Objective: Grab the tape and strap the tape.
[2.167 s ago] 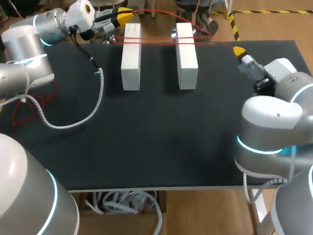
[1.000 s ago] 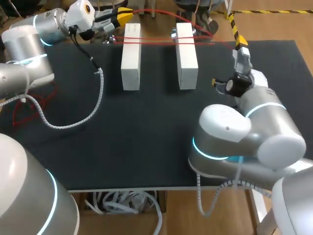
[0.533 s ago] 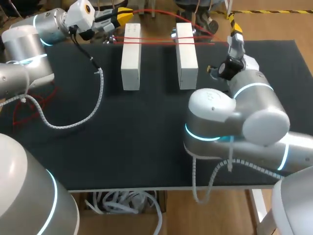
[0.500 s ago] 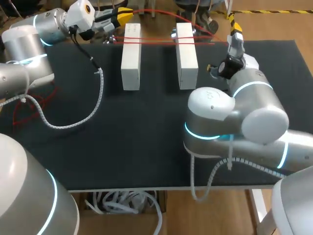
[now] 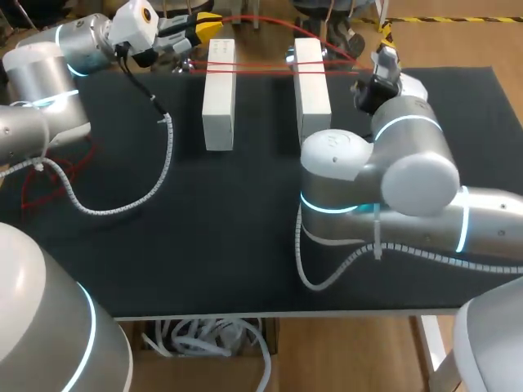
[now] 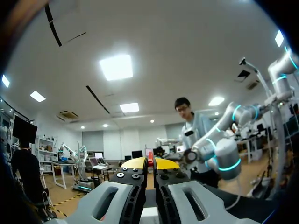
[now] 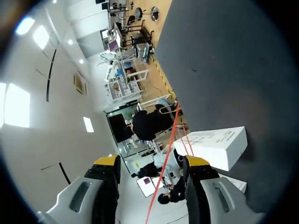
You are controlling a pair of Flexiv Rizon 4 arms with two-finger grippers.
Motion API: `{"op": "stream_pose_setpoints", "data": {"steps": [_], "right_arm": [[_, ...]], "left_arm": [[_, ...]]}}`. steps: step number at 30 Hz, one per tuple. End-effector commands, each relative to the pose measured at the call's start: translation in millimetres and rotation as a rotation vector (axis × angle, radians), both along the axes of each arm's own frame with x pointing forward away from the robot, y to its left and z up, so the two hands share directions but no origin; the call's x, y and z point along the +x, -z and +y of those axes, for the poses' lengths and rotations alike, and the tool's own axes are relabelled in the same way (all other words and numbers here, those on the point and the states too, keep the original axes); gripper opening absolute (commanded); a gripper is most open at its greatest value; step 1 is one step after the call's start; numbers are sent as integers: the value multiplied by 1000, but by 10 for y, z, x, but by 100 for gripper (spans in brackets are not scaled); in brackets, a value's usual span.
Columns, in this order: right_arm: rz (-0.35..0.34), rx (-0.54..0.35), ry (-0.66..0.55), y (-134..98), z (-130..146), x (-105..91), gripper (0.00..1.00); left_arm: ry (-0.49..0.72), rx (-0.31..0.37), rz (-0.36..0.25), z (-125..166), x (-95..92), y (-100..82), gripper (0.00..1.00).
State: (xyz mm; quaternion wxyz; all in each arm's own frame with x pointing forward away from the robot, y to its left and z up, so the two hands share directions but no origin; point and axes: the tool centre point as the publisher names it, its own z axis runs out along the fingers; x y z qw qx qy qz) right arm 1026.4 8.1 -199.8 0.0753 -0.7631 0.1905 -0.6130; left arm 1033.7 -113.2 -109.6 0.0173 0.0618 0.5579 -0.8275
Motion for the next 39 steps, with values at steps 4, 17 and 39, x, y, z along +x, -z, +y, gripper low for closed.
{"op": "stream_pose_setpoints", "data": {"steps": [4, 17, 39], "right_arm": [[11, -14, 18, -30, -6, 25, 51], [25, -26, 30, -7, -119, -18, 48], [25, -37, 27, -20, -142, -42, 37]], "left_arm": [[3, -2, -1, 4, 9, 12, 0], [3, -2, -1, 4, 9, 12, 0], [3, -2, -1, 4, 9, 12, 0]]}}
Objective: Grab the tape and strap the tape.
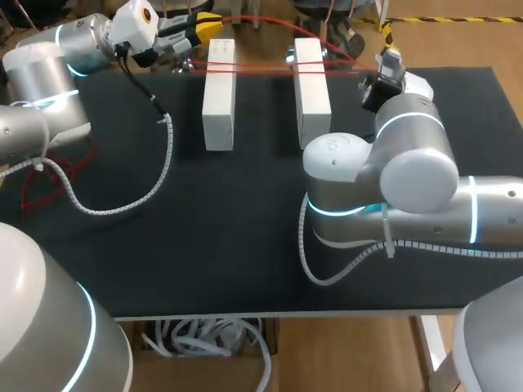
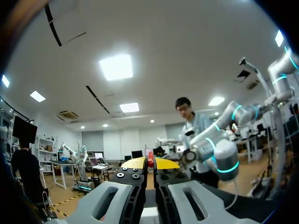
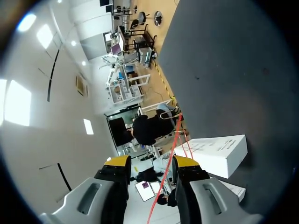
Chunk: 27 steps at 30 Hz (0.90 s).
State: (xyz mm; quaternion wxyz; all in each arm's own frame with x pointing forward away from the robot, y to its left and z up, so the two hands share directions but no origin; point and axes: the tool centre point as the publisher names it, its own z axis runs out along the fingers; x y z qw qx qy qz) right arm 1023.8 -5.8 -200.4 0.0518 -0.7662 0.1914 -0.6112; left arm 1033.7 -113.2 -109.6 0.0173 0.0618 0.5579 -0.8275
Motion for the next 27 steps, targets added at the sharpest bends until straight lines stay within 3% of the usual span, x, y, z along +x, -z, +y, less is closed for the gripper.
{"op": "stream_pose_setpoints", "data": {"steps": [1, 18, 25, 27], "right_arm": [[10, -4, -2, -23, -2, -20, 38], [14, -16, -10, -10, 2, -39, 33], [20, -24, -18, -13, 10, -38, 15], [22, -26, -19, -17, 15, -33, 0]], "left_arm": [[3, -2, -1, 4, 9, 12, 0], [3, -2, -1, 4, 9, 12, 0], [3, -2, -1, 4, 9, 12, 0], [3, -2, -1, 4, 9, 12, 0]]}}
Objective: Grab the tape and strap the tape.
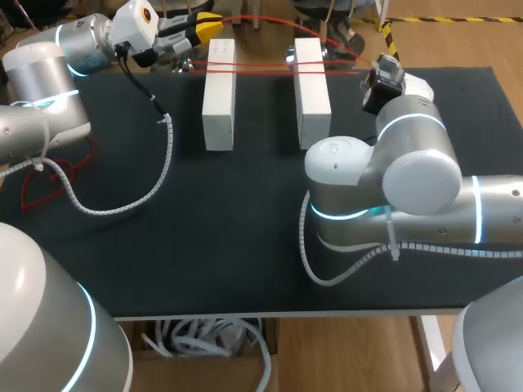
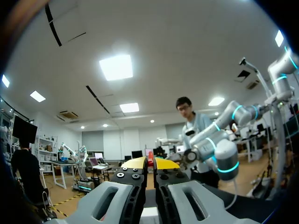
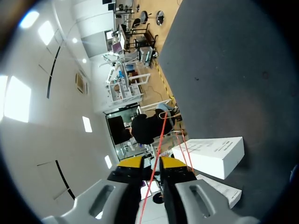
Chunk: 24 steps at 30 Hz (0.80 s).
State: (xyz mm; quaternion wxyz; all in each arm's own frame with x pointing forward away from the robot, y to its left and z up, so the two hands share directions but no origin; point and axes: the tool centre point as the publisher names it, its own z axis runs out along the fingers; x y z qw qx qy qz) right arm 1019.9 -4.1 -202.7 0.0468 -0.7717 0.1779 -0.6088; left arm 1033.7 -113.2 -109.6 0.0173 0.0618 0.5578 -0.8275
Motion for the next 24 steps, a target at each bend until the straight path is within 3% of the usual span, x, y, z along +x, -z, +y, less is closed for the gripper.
{"op": "stream_pose_setpoints", "data": {"steps": [1, 7, 10, 11, 12, 14, 15, 16, 18, 24], "right_arm": [[12, -3, -2, -45, -1, 8, 0], [36, -48, -13, -60, -9, 26, 0], [111, -222, -39, -54, 22, 25, 0], [122, -244, -42, -55, 22, 23, 0], [134, -357, -82, -62, 26, 19, 0], [116, -403, -88, -93, 5, 9, 0], [97, -519, -133, -87, 16, -11, 0], [92, -494, -116, -110, -10, -30, 0], [2, -633, -155, -139, -40, -62, 0], [26, -621, -162, -153, -69, -78, 0]], "left_arm": [[3, -2, -1, 4, 9, 12, 0], [3, -2, -1, 4, 9, 12, 0], [3, -2, -1, 4, 9, 12, 0], [3, -2, -1, 4, 9, 12, 0], [3, -2, -1, 4, 9, 12, 0], [3, -2, -1, 4, 9, 12, 0], [3, -2, -1, 4, 9, 12, 0], [3, -2, -1, 4, 9, 12, 0], [3, -2, -1, 4, 9, 12, 0], [3, -2, -1, 4, 9, 12, 0]]}}
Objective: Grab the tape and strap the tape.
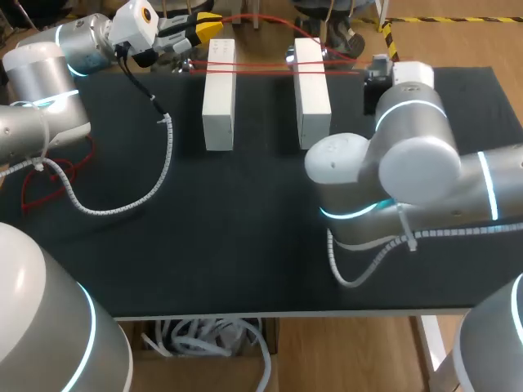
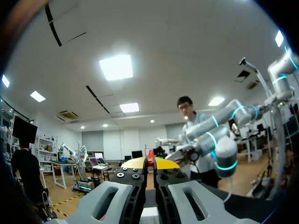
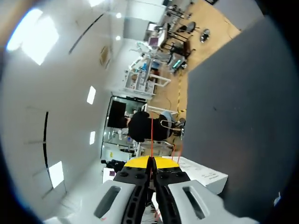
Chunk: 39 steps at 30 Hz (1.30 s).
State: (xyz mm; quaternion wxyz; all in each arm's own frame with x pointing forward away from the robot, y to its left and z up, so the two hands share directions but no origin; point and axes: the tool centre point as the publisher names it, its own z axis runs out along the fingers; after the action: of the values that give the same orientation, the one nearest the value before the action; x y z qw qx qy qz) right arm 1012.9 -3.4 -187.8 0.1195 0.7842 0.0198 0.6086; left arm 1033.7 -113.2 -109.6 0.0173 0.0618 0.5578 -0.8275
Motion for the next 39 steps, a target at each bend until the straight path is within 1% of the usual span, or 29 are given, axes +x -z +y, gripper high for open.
{"op": "stream_pose_setpoints", "data": {"steps": [1, 14, 16, 17, 18, 19, 20, 21, 22, 23, 24, 25, 27, 29, 30, 32, 34, 35, 39], "right_arm": [[-22, -114, -63, -4, -75, -9, 0], [-22, -114, -63, -4, -75, -9, 0], [-22, -114, -63, -4, -75, -9, 0], [-22, -114, -63, -4, -75, -9, 0], [-22, -114, -63, -4, -75, -9, 0], [-22, -114, -63, -4, -75, -9, 0], [-22, -114, -63, -4, -75, -9, 0], [-22, -114, -63, -4, -75, -9, 0], [-22, -114, -63, -4, -75, -9, 0], [-22, -114, -63, -4, -75, -9, 0], [-22, -114, -63, -4, -75, -9, 0], [-22, -114, -63, -4, -75, -9, 0], [-22, -114, -63, -4, -75, -9, 0], [-22, -114, -63, -4, -75, -9, 0], [-22, -114, -63, -4, -75, -9, 0], [-22, -114, -63, -4, -75, -9, 0], [-22, -114, -63, -4, -75, -9, 0], [-22, -114, -63, -4, -75, -9, 0], [-22, -114, -63, -4, -75, -9, 0]], "left_arm": [[3, -2, -1, 4, 8, 12, 0], [3, -2, -1, 4, 8, 12, 0], [-8, 166, 88, 19, 14, -34, 0], [-2, 278, 154, 14, 24, -58, 0], [2, 379, 187, 8, 26, -86, 0], [3, 499, 248, -3, 29, -109, 0], [4, 576, 279, -14, 28, -124, 0], [-5, 686, 325, -27, 23, -142, 0], [-6, 768, 340, -51, 17, -157, 0], [-37, 904, 396, -77, -1, -176, 0], [-50, 996, 417, -96, -18, -183, 0], [-99, 1063, 432, -122, -39, -196, 0], [-145, 1254, 473, -183, -83, -186, 0], [-199, 1389, 485, -252, -127, -149, 0], [-206, 1460, 487, -285, -141, -114, 0], [-248, 1579, 488, -339, -171, -55, 0], [-280, 1677, 491, -371, -190, -13, 0], [-311, 1711, 485, -382, -203, -11, 0], [-398, 1890, 484, -470, -237, -46, 0]]}}
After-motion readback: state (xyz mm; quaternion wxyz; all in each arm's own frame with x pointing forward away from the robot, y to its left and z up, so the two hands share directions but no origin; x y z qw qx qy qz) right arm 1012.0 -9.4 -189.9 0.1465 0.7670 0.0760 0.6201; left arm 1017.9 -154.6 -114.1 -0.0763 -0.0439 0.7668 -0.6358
